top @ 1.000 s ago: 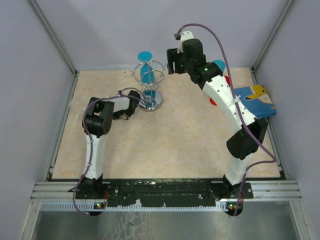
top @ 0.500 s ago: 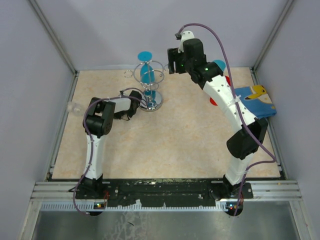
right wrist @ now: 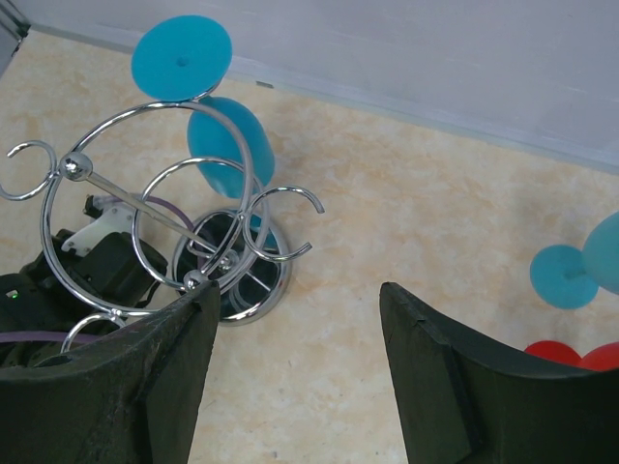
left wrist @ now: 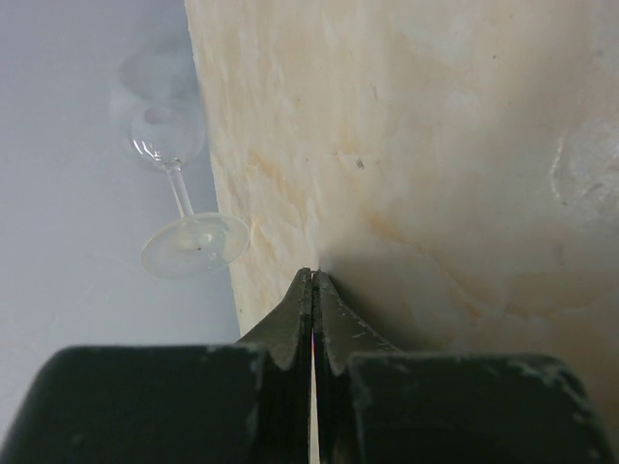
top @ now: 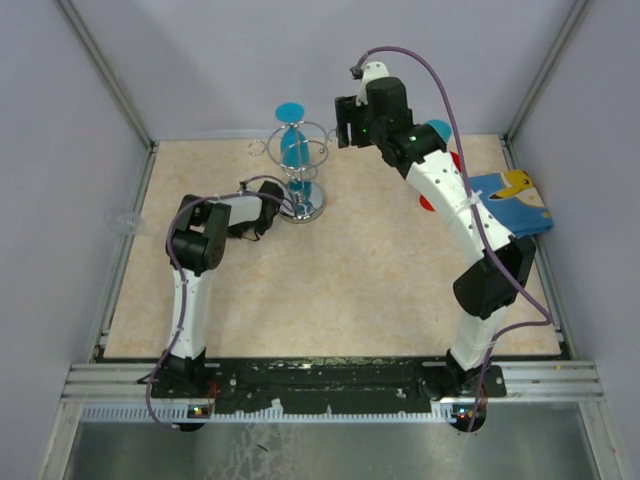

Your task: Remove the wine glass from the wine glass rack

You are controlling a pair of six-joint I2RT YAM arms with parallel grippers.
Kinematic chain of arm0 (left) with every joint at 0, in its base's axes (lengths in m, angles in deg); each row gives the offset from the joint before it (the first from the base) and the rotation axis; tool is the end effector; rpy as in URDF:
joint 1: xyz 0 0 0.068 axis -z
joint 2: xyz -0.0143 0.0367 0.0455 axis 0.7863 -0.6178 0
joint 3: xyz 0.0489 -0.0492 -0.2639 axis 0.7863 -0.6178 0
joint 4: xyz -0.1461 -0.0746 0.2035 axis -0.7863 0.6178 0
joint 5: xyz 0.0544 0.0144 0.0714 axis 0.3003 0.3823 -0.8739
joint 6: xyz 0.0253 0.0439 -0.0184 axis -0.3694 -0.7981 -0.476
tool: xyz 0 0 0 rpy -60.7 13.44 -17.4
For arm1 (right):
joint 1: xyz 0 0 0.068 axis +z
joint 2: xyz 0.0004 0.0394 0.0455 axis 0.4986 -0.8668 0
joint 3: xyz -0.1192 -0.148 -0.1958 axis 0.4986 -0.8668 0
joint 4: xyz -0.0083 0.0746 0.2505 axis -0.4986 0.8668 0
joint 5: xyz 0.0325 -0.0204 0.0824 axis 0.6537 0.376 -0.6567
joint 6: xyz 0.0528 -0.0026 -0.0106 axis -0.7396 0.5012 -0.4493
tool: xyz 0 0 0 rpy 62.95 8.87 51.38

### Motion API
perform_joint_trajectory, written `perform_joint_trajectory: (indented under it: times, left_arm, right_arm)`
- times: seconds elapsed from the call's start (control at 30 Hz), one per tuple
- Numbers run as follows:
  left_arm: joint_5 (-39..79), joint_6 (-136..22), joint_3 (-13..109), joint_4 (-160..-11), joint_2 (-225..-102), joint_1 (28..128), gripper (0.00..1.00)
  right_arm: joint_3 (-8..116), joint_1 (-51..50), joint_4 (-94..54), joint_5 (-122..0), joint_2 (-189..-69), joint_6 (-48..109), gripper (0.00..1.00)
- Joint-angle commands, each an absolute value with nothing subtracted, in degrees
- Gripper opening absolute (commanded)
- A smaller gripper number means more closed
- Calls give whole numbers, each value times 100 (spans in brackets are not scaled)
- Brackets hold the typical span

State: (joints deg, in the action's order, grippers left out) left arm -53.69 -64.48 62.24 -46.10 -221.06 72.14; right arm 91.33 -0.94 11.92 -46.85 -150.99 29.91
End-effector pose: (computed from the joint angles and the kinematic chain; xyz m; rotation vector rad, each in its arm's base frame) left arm 0.4071 -0.1161 0.0827 0.2607 2.3906 1.4806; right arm 0.3626 0.1961 0.4292 -0.2939 1.9535 0.3035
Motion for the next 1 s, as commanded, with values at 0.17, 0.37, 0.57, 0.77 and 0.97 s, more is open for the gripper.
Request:
perform_joint_trajectory:
  times: [0.17, 0.37, 0.57, 0.77, 0.97]
  left_arm:
    - [-3735, -5961, 6189, -5230, -22274, 7278, 2]
    - [-3475, -5774, 6198, -5060, -21846, 7280, 21]
    - [-3401, -5633, 6022, -4961, -21688, 7283, 32]
    - [-3285, -5450, 6137, -4704, -21640, 7277, 44]
    - [-2983, -5270, 6148, -4437, -21405, 7284, 53]
  right_arm:
    - [9273, -134, 1014, -4596, -14729, 3025, 68]
    - [10843, -268, 1689, -5179, -15532, 2730, 69]
    - [13286, -484, 2523, -6188, -17032, 2223, 70]
    - [12702, -539, 1930, -6464, -17042, 2097, 72]
    - [13054, -730, 1428, -7042, -17489, 1703, 73]
